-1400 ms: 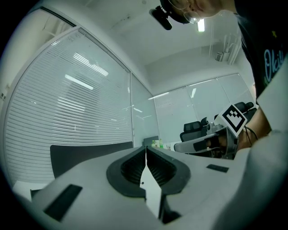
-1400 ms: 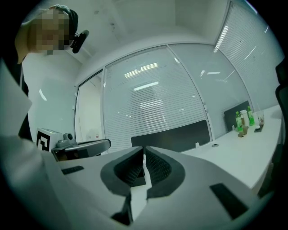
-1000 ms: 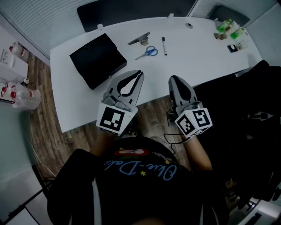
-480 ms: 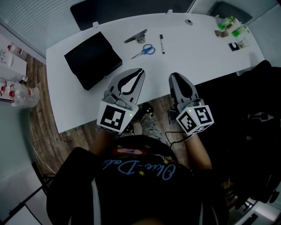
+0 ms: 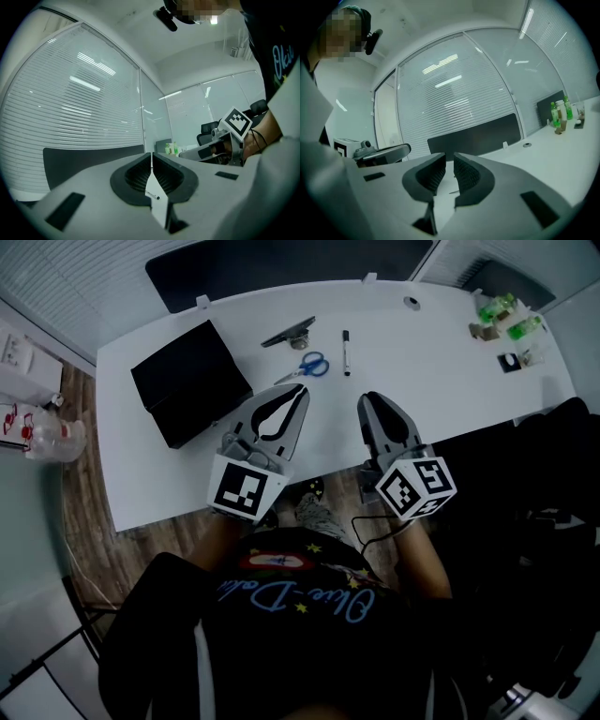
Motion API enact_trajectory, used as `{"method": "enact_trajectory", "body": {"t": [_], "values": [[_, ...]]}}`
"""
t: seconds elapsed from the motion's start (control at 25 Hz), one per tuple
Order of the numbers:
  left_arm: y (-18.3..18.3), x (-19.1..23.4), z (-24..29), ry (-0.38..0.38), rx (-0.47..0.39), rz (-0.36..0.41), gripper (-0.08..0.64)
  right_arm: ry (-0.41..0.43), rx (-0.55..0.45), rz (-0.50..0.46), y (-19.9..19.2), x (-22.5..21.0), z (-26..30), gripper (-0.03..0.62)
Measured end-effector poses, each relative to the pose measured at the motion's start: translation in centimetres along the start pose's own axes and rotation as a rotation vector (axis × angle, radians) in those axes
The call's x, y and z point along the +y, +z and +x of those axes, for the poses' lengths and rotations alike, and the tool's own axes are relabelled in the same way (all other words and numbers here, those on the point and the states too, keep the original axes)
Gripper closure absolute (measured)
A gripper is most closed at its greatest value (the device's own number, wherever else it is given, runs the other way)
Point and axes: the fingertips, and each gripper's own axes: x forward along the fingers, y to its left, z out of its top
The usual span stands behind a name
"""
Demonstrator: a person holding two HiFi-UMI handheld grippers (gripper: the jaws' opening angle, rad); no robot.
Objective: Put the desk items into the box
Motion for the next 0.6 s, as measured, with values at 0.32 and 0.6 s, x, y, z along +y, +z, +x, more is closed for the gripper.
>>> {"method": "enact_trajectory", "body": {"t": [0.32, 0.6], "values": [[-0.8, 1.5, 4.2, 0.019, 0.014, -0.005, 0.554, -0.014, 0.054, 0.015, -0.1, -4.2, 3.6, 0.532], [-1.6, 2.1, 6.9, 0.04, 0.02, -0.004, 0.554, -0.008, 0.103, 0.019, -0.8, -7.4, 5.7, 0.532]]}}
